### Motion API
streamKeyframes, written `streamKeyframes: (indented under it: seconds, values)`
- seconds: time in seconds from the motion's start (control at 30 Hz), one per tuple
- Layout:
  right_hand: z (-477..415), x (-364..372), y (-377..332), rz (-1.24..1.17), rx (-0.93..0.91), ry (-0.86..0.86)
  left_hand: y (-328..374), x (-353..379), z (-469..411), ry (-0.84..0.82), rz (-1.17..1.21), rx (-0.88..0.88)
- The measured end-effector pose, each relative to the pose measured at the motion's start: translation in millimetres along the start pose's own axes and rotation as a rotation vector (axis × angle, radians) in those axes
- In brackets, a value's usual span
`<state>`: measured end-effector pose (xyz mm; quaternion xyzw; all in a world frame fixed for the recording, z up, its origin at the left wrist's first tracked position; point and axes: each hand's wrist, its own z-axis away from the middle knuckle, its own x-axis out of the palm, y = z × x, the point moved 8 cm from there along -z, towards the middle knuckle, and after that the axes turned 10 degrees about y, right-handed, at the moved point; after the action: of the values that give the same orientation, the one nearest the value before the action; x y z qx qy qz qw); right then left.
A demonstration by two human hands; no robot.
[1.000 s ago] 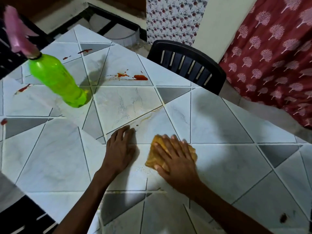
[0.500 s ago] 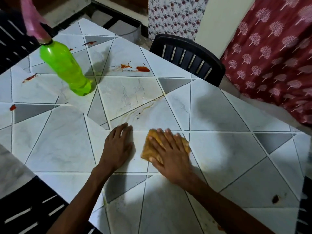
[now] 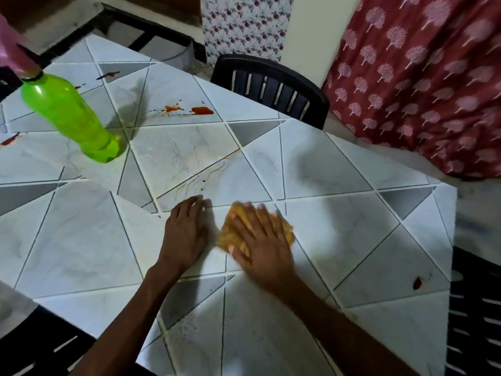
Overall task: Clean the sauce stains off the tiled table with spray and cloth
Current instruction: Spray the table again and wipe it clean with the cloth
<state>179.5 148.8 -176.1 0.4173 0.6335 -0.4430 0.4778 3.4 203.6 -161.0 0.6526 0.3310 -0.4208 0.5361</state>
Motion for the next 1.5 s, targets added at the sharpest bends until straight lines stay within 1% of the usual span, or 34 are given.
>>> streamKeyframes:
  seconds: [0.07,0.13,0.23,0.33,0.43,0.53,0.6,0.63,0.7,0.73,0.77,0.8,0.83,0.87,0.93,1.03,1.1,1.17,1.2,1.27,1.37,1.43,1.5]
  values:
    - [55.5,-12.3,13.8,-0.010,0.014,0.036,17.6,5.7,-7.8,-0.006,0.028,0.032]
    - [93.9,-21.4,43.2,0.029,0.059,0.043,39.7,13.4,-13.9,0.007,0.072,0.063]
    - [101.6,-28.6,92.3,0.056,0.202,0.027,76.2,30.5,-22.1,0.039,0.127,0.116]
    - [53.3,-20.7,140.7,0.099,0.370,0.029,103.5,48.9,-28.3,0.019,0.113,0.169]
    - [-22.9,-17.8,210.8,0.113,0.600,0.110,123.9,70.8,-36.8,-0.032,0.033,0.204]
    - [-82.9,-19.2,258.9,0.058,0.722,0.123,129.8,79.8,-39.1,-0.042,-0.034,0.198]
    - [-87.1,-19.7,255.3,0.058,0.714,0.142,127.2,79.9,-40.9,-0.036,-0.024,0.213]
    - [-76.2,-21.1,238.0,0.074,0.656,0.164,124.7,79.0,-40.4,-0.042,-0.013,0.222]
    - [-29.1,-26.2,184.8,0.062,0.491,0.175,123.7,78.2,-40.4,-0.062,-0.006,0.228]
    - [3.5,-27.4,158.3,0.030,0.414,0.151,124.4,78.5,-40.2,-0.066,-0.009,0.225]
    - [35.8,-30.8,138.2,0.000,0.349,0.123,126.2,78.1,-40.8,-0.059,-0.017,0.214]
    - [65.3,-32.8,133.4,-0.020,0.322,0.099,128.5,77.5,-41.8,-0.045,-0.017,0.192]
    - [88.2,-36.6,142.9,-0.008,0.333,0.101,133.1,77.5,-43.3,-0.033,-0.012,0.168]
    - [98.6,-39.9,165.8,0.016,0.383,0.093,137.4,77.5,-44.3,-0.025,-0.005,0.147]
    - [94.6,-37.8,234.7,0.086,0.546,0.038,151.5,84.3,-44.2,-0.037,-0.002,0.153]
    - [31.1,-41.2,333.1,0.120,0.743,0.058,172.5,96.5,-42.5,-0.069,-0.042,0.203]
    - [-7.7,-46.8,364.6,0.114,0.827,0.099,178.8,101.8,-42.9,-0.078,-0.072,0.207]
    - [-18.3,-47.2,353.8,0.124,0.804,0.157,179.6,103.9,-43.3,-0.079,-0.111,0.192]
    - [-9.0,-46.3,333.8,0.127,0.748,0.177,179.4,104.3,-43.3,-0.081,-0.129,0.183]
    - [40.0,-45.7,274.1,0.108,0.614,0.198,183.8,104.2,-41.6,-0.074,-0.164,0.176]
    - [133.9,-43.6,196.5,0.026,0.515,0.101,195.4,103.5,-44.4,-0.055,-0.141,0.137]
    - [173.5,-48.0,191.7,0.023,0.506,0.066,207.7,107.4,-43.9,-0.071,-0.082,0.125]
    - [179.5,-53.3,232.8,0.070,0.547,0.047,220.9,116.8,-41.7,-0.124,-0.064,0.137]
